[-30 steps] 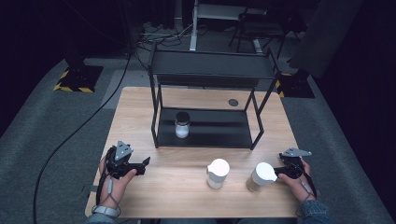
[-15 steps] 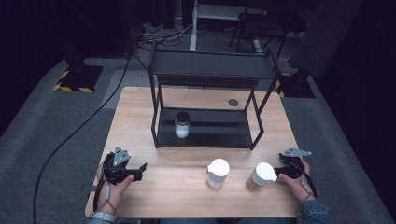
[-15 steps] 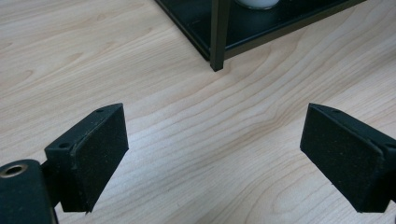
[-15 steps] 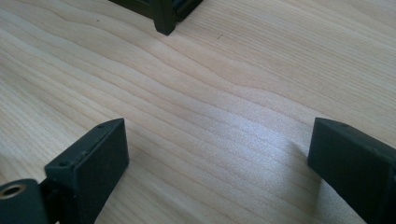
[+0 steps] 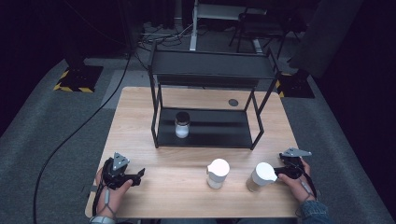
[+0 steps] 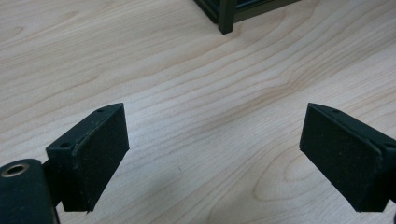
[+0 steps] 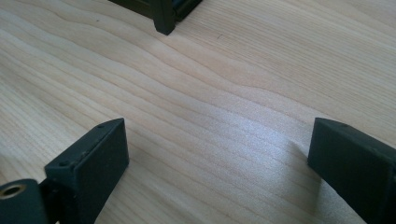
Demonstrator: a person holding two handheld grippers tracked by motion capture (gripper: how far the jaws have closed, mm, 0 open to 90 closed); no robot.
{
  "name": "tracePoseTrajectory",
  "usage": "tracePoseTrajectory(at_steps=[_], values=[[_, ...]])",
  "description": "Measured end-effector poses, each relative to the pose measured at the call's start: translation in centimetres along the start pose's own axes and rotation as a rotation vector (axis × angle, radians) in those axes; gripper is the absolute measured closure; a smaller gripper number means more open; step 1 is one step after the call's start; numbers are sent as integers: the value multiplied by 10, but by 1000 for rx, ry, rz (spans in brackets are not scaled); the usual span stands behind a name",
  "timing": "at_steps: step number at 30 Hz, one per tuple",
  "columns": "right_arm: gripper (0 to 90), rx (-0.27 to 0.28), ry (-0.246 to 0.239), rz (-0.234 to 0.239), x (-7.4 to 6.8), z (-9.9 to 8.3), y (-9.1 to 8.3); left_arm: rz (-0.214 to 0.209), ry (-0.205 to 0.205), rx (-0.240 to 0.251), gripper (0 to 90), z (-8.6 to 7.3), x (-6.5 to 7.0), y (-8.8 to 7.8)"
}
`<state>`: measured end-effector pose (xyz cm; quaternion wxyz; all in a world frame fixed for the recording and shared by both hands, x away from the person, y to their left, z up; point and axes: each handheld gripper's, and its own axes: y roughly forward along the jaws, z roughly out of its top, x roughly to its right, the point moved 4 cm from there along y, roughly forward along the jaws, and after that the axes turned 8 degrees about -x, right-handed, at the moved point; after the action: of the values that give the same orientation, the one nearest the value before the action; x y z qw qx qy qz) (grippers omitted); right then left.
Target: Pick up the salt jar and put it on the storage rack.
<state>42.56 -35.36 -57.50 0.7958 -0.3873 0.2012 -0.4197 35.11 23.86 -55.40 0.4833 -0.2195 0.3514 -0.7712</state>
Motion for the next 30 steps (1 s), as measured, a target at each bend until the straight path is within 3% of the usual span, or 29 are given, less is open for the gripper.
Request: tracePoseTrajectory(at_steps=[13, 16, 30], values=[[51, 0, 1, 0, 0, 0, 0, -3, -7, -52, 76, -15, 3, 10], [51, 0, 1, 0, 0, 0, 0, -4, -2, -84, 78, -18, 4, 13], [51, -3, 0, 2, 1, 0, 0, -2, -17, -86, 68, -18, 4, 13]])
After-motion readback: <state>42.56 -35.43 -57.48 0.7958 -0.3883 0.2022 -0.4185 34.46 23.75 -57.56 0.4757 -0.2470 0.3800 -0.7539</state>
